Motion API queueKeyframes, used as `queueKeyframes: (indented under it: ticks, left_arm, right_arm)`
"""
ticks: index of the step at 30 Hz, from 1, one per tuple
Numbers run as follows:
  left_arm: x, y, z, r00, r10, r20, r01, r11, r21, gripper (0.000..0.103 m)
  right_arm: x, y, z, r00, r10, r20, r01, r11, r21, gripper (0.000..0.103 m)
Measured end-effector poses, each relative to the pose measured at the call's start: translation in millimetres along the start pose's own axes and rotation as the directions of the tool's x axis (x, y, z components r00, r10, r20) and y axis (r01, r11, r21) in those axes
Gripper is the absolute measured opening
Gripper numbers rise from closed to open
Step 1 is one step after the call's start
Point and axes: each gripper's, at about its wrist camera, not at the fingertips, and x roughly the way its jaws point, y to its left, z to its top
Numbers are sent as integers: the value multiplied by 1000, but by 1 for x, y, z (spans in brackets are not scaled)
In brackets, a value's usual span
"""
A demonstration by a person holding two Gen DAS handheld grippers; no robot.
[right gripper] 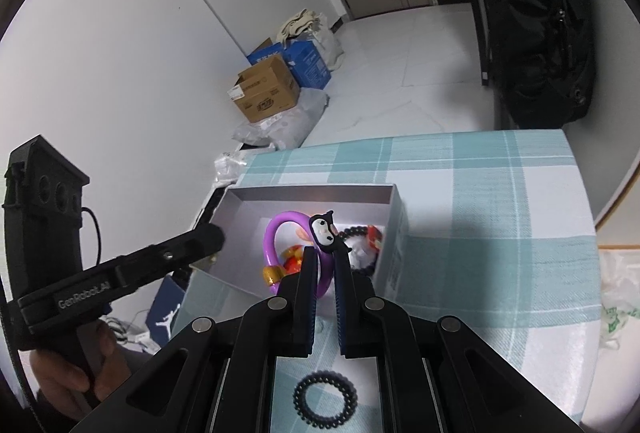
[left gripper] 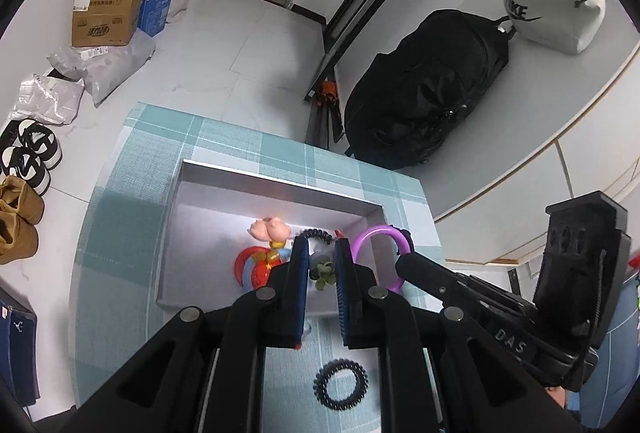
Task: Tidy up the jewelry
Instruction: 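Carry the purple ring and yellow charm into the box and open both tools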
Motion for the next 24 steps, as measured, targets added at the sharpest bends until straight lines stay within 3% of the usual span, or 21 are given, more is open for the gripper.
queueKeyframes:
  ticks: [9, 11, 13, 15, 17, 22, 24]
  left_arm:
    - [17, 11, 11, 1000, 7, 19, -5, 998, -63, 9]
    - [22, 11, 14, 999, 37, 13, -36, 997, -71, 9]
    - [26, 10, 15, 998, 58, -6, -58, 996, -61, 14]
    - [26, 7, 15, 997, 79, -3, -79, 996, -43, 41]
    - [23, 6, 14, 998, 63, 14, -62, 997, -44, 53]
    - [19, 3, 10, 998, 65, 14, -65, 998, -27, 55]
    - [17, 3, 8, 997, 72, 10, -72, 997, -29, 55]
  right_arm:
    - [16, 5, 9, 1000, -1, -28, 1, 999, -34, 7]
    - [16, 5, 9, 1000, -18, -24, 16, 999, -51, 11]
    - [16, 5, 10, 999, -33, -17, 32, 997, -69, 11]
    - [14, 5, 10, 999, -45, -10, 44, 995, -86, 11]
    - [11, 4, 11, 999, -47, 1, 46, 994, -95, 16]
    - [-1, 0, 13, 998, -39, 44, 43, 996, -72, 31]
    - [-5, -1, 14, 997, -45, 58, 49, 996, -73, 31]
